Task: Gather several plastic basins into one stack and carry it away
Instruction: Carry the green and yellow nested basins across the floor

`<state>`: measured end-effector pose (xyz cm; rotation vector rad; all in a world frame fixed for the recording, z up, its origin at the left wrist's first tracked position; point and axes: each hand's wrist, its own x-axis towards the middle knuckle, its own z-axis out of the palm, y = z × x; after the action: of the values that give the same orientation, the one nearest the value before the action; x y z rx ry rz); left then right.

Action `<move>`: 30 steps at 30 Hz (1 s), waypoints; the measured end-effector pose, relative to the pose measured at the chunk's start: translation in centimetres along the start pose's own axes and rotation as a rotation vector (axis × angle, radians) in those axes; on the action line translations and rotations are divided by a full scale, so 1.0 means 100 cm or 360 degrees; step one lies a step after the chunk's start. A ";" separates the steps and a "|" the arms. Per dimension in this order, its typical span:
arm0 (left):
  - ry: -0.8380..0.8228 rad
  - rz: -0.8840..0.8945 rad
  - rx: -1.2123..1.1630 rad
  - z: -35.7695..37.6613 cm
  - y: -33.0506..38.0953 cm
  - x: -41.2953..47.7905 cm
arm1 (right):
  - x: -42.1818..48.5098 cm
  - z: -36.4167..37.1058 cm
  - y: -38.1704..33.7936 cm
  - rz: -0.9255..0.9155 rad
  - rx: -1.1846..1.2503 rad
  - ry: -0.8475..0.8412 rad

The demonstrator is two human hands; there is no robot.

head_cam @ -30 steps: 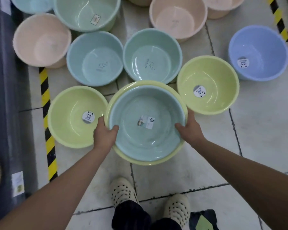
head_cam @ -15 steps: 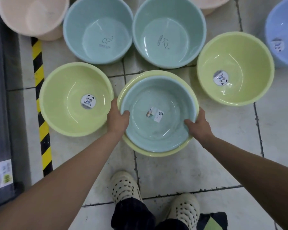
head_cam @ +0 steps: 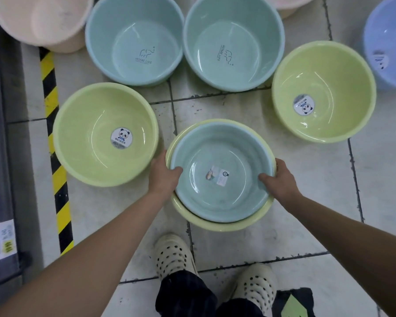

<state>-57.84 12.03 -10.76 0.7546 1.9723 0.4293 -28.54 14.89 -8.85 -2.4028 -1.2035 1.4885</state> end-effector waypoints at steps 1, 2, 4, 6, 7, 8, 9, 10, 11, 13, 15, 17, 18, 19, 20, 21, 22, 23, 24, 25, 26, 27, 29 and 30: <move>-0.0004 0.0002 -0.0032 -0.006 0.000 -0.008 | -0.007 -0.003 -0.004 -0.0005 0.0003 -0.0007; 0.0011 -0.0002 -0.0042 -0.014 -0.001 -0.016 | -0.015 -0.005 -0.011 -0.0024 -0.0010 -0.0016; 0.0051 -0.0026 -0.0031 -0.033 -0.002 -0.029 | -0.032 -0.011 -0.030 -0.0089 -0.0059 -0.0050; 0.0090 -0.0048 -0.0039 -0.056 0.000 -0.041 | -0.047 -0.016 -0.057 -0.0159 -0.0110 -0.0103; 0.0109 -0.0055 -0.0049 -0.070 0.004 -0.049 | -0.055 -0.017 -0.074 -0.0198 -0.0142 -0.0126; 0.0132 -0.0063 -0.0065 -0.085 0.010 -0.058 | -0.064 -0.019 -0.090 -0.0237 -0.0173 -0.0143; 0.0157 -0.0061 -0.0076 -0.101 0.013 -0.065 | -0.073 -0.019 -0.108 -0.0279 -0.0206 -0.0157; 0.0181 -0.0053 -0.0085 -0.118 0.018 -0.072 | -0.083 -0.018 -0.126 -0.0325 -0.0242 -0.0176; 0.0210 -0.0048 -0.0080 -0.136 0.021 -0.078 | -0.093 -0.016 -0.143 -0.0371 -0.0280 -0.0206; 0.0274 -0.0054 -0.0047 -0.172 0.026 -0.087 | -0.114 -0.009 -0.177 -0.0448 -0.0356 -0.0281; 0.0342 -0.0076 -0.0013 -0.206 0.028 -0.092 | -0.132 0.002 -0.206 -0.0511 -0.0430 -0.0323; 0.0383 -0.0116 0.0024 -0.236 0.031 -0.095 | -0.146 0.014 -0.233 -0.0564 -0.0490 -0.0348; 0.0401 -0.0113 0.0046 -0.249 0.030 -0.094 | -0.151 0.021 -0.245 -0.0589 -0.0507 -0.0353; 0.0416 -0.0096 0.0058 -0.261 0.027 -0.091 | -0.154 0.028 -0.256 -0.0603 -0.0518 -0.0347; 0.0421 -0.0093 0.0060 -0.271 0.024 -0.088 | -0.156 0.036 -0.266 -0.0606 -0.0531 -0.0337; 0.0427 -0.0102 0.0058 -0.279 0.020 -0.082 | -0.156 0.045 -0.274 -0.0611 -0.0542 -0.0327; 0.0445 -0.0105 0.0054 -0.286 0.016 -0.076 | -0.154 0.053 -0.281 -0.0628 -0.0544 -0.0317; 0.0465 -0.0107 0.0039 -0.291 0.012 -0.069 | -0.151 0.062 -0.288 -0.0646 -0.0541 -0.0316; 0.0484 -0.0117 0.0020 -0.295 0.006 -0.060 | -0.146 0.073 -0.293 -0.0665 -0.0548 -0.0320; 0.0499 -0.0129 0.0009 -0.296 -0.002 -0.051 | -0.138 0.084 -0.298 -0.0687 -0.0562 -0.0313; 0.0500 -0.0145 0.0007 -0.297 -0.008 -0.041 | -0.130 0.095 -0.301 -0.0708 -0.0581 -0.0297; 0.0488 -0.0171 0.0001 -0.297 -0.015 -0.032 | -0.122 0.105 -0.303 -0.0721 -0.0591 -0.0281; 0.0491 -0.0195 -0.0016 -0.294 -0.027 -0.012 | -0.103 0.125 -0.304 -0.0722 -0.0590 -0.0265; 0.0503 -0.0204 -0.0028 -0.293 -0.034 -0.002 | -0.094 0.135 -0.304 -0.0718 -0.0589 -0.0266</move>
<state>-84.45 9.64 1.75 0.5708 2.2932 0.5128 -58.83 25.43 4.08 -2.0088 -2.0499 1.4362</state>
